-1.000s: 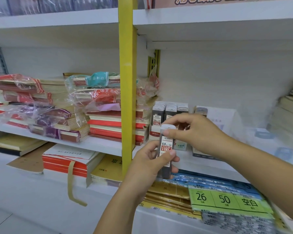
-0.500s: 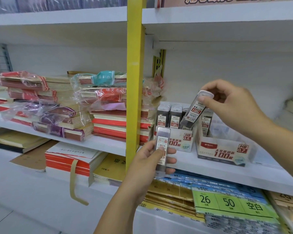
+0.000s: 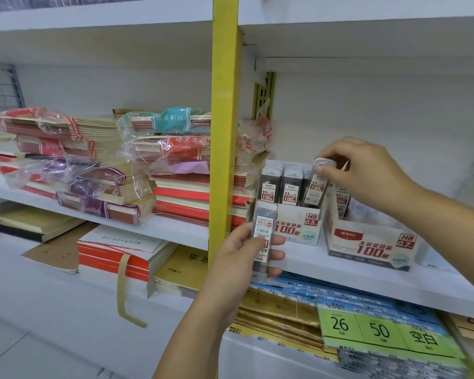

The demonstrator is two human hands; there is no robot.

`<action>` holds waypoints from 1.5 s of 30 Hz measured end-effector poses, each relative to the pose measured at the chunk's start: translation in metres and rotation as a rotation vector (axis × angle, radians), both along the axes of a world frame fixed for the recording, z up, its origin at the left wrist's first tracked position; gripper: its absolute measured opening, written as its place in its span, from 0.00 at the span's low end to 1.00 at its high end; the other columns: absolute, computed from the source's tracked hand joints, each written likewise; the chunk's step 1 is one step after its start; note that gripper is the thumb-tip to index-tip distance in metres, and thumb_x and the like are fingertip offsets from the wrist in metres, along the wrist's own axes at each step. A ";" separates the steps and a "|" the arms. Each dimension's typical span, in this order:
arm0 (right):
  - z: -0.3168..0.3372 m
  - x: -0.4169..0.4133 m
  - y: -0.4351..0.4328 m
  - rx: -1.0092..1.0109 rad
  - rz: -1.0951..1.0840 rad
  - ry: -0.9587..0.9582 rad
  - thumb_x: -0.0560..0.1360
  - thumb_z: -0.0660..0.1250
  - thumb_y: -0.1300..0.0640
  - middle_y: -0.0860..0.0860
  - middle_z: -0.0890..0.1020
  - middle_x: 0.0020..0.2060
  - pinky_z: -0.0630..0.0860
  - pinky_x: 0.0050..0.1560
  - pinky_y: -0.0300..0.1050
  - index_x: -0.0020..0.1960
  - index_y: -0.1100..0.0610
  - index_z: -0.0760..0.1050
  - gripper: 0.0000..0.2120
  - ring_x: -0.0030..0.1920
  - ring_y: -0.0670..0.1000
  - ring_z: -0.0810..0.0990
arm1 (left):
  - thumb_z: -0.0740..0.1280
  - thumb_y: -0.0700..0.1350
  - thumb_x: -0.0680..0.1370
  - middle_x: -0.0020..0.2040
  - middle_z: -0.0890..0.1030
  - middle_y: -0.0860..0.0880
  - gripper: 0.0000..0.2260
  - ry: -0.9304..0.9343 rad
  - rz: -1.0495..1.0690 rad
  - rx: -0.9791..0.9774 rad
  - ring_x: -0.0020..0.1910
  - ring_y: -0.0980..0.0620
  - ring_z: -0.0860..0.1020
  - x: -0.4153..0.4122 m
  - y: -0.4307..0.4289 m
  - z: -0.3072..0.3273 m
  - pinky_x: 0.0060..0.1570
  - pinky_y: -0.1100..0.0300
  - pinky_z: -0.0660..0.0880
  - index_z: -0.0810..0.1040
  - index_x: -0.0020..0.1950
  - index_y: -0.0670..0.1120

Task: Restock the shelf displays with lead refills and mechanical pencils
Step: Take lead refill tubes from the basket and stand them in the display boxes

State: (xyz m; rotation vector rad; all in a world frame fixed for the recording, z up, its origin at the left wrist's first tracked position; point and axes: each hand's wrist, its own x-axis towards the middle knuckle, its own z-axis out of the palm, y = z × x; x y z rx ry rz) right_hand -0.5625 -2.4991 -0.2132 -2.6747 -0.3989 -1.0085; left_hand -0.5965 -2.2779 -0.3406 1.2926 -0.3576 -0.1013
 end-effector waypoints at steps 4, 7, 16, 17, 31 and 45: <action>-0.009 0.017 0.004 -0.102 -0.090 0.086 0.76 0.69 0.52 0.46 0.75 0.48 0.67 0.48 0.42 0.59 0.51 0.79 0.13 0.49 0.47 0.72 | 0.60 0.43 0.85 0.51 0.87 0.51 0.11 0.003 0.004 -0.004 0.46 0.53 0.86 0.001 -0.001 0.001 0.41 0.61 0.81 0.79 0.60 0.55; -0.010 0.019 0.005 -0.081 -0.094 0.084 0.75 0.70 0.52 0.47 0.74 0.47 0.65 0.48 0.42 0.59 0.52 0.80 0.13 0.50 0.46 0.70 | 0.60 0.43 0.85 0.51 0.87 0.51 0.11 0.003 0.013 -0.007 0.46 0.53 0.85 0.001 0.001 0.001 0.42 0.60 0.81 0.80 0.60 0.54; 0.003 0.007 0.002 0.076 -0.019 0.150 0.75 0.70 0.51 0.41 0.78 0.44 0.69 0.41 0.39 0.50 0.45 0.77 0.05 0.46 0.44 0.75 | 0.60 0.44 0.85 0.52 0.87 0.52 0.11 -0.012 0.002 -0.010 0.49 0.50 0.86 0.001 0.005 0.000 0.43 0.60 0.82 0.79 0.61 0.56; 0.007 0.008 0.000 0.140 -0.013 0.167 0.74 0.71 0.51 0.42 0.78 0.43 0.69 0.40 0.37 0.48 0.46 0.77 0.05 0.44 0.42 0.76 | 0.60 0.44 0.85 0.52 0.87 0.52 0.11 -0.012 -0.001 -0.005 0.49 0.50 0.86 0.001 0.005 0.000 0.43 0.60 0.82 0.79 0.61 0.56; -0.032 -0.050 0.039 0.258 0.274 0.358 0.75 0.64 0.43 0.34 0.80 0.45 0.73 0.42 0.27 0.54 0.33 0.77 0.09 0.47 0.34 0.77 | 0.65 0.43 0.82 0.52 0.87 0.47 0.09 -0.066 -0.160 0.049 0.43 0.51 0.85 -0.004 0.002 0.006 0.40 0.63 0.79 0.81 0.60 0.48; -0.079 -0.092 0.020 0.717 0.247 0.497 0.75 0.68 0.67 0.53 0.85 0.37 0.82 0.40 0.44 0.48 0.57 0.79 0.07 0.37 0.53 0.84 | 0.71 0.41 0.78 0.51 0.87 0.45 0.14 -0.038 0.002 -0.080 0.52 0.48 0.85 -0.002 -0.005 0.001 0.45 0.62 0.81 0.76 0.63 0.49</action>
